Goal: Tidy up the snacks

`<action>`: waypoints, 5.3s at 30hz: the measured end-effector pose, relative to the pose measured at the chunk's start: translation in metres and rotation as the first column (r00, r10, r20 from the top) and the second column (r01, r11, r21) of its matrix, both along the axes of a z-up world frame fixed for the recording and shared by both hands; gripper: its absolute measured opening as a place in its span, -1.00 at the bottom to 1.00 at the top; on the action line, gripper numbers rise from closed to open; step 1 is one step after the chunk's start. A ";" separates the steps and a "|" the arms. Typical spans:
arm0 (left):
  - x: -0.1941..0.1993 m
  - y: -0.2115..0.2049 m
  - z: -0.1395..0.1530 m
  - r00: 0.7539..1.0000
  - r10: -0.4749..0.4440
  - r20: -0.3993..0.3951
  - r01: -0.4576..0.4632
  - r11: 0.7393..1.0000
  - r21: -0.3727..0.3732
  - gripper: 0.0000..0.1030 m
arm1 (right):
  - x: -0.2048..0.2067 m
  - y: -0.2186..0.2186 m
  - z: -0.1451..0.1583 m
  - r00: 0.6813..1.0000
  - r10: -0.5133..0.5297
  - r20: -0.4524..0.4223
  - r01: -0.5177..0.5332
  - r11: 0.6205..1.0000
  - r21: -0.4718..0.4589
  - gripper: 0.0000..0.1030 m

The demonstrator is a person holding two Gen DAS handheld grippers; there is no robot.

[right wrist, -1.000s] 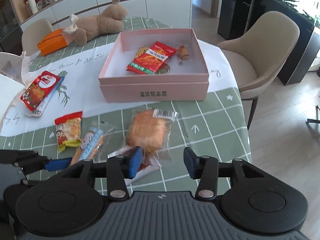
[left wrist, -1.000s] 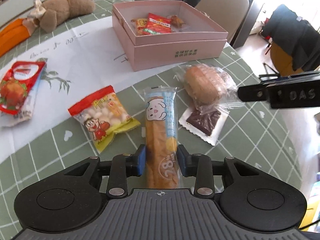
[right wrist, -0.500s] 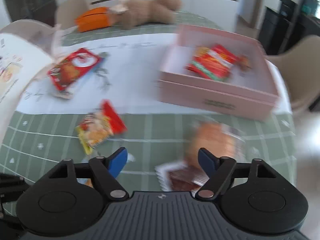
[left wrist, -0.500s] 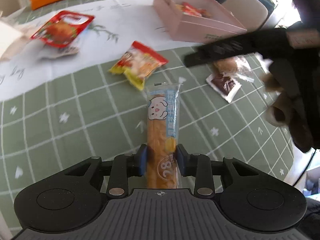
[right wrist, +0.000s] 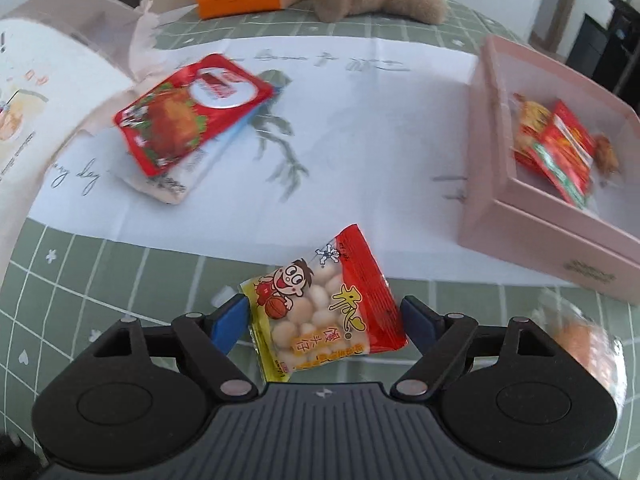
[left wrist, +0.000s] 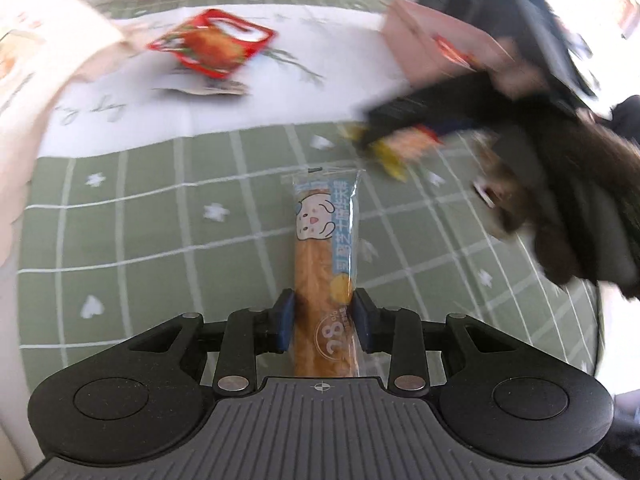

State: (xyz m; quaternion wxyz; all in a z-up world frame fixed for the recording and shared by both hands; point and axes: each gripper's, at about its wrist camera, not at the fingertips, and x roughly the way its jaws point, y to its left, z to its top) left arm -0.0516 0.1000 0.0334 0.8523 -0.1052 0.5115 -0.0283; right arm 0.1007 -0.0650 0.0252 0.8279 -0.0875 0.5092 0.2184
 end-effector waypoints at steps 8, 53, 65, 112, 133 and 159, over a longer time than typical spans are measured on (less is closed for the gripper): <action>0.021 0.028 0.001 0.994 0.107 0.022 -0.107 0.994 -0.019 -0.30 | -0.016 -0.046 0.000 1.000 -0.007 0.025 0.008 0.999 -0.050 0.60; 0.046 -0.034 -0.011 0.990 -0.135 0.039 0.135 0.991 -0.008 -0.27 | -0.141 -0.135 0.001 0.997 -0.066 0.031 0.067 0.996 -0.051 0.84; 0.046 -0.035 -0.011 0.989 -0.141 0.042 0.141 0.990 0.000 -0.27 | -0.103 -0.118 -0.009 0.962 -0.273 -0.001 0.273 0.962 0.027 0.86; 0.179 -0.111 0.230 0.867 -0.287 0.408 0.344 0.936 -0.074 -0.32 | -0.005 -0.277 0.213 0.903 -0.304 0.305 0.226 0.937 0.266 -0.05; 0.239 0.087 0.061 0.977 0.157 0.143 -0.172 0.981 0.095 -0.29 | 0.040 -0.241 0.087 0.970 -0.244 -0.010 0.242 0.952 0.189 0.51; 0.105 0.046 0.006 0.984 0.148 0.097 -0.111 0.944 -0.311 -0.28 | -0.034 -0.083 0.039 0.980 -0.133 -0.147 0.165 0.958 0.233 0.52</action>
